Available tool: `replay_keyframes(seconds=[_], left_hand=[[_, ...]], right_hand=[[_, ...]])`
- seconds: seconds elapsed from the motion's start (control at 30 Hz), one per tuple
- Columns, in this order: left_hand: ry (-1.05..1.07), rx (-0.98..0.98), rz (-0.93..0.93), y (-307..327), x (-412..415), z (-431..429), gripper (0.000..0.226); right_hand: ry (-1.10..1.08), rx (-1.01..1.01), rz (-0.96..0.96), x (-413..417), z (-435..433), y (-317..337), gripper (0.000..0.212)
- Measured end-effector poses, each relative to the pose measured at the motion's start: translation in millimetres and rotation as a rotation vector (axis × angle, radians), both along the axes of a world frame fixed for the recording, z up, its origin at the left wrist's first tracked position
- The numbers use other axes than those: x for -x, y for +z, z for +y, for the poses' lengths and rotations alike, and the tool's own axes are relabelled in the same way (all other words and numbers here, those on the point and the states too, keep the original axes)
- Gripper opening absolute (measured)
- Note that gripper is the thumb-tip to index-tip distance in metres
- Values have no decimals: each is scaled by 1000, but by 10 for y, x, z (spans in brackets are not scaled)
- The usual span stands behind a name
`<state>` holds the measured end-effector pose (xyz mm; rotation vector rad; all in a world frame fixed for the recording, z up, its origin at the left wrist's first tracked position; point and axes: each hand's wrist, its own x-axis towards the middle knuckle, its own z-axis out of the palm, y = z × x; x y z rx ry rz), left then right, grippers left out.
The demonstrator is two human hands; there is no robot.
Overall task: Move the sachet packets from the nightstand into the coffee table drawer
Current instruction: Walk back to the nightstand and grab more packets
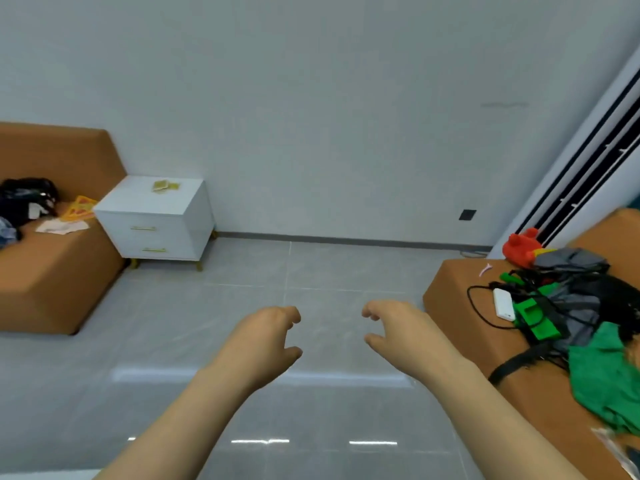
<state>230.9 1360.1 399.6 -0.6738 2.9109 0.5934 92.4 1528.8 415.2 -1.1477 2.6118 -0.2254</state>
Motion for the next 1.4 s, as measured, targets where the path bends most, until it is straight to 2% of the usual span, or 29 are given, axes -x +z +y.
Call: replay_keyframes(seconds=[0.3,0.53,0.73,1.0,1.4], left_hand=[[134,-29,6,-32,854,-1118,46],[296,-42,9,19,1687,-1998,46],[453,-48,-1,45,2071,-2720,45],[563,-55,14,-65,2327,-3919,46],[599,-55,-13,-128,2319,-6352,44]], right_hand=[[116,24,-16,1062,-1305,-43,41],[225,61,-17,2129,-2405,-21,42],[345,53,4,2823,-3348,69,43],[465,51,-38,3171,-4819,-104,43],[440,14,-151,3191,-7160,-368,43]])
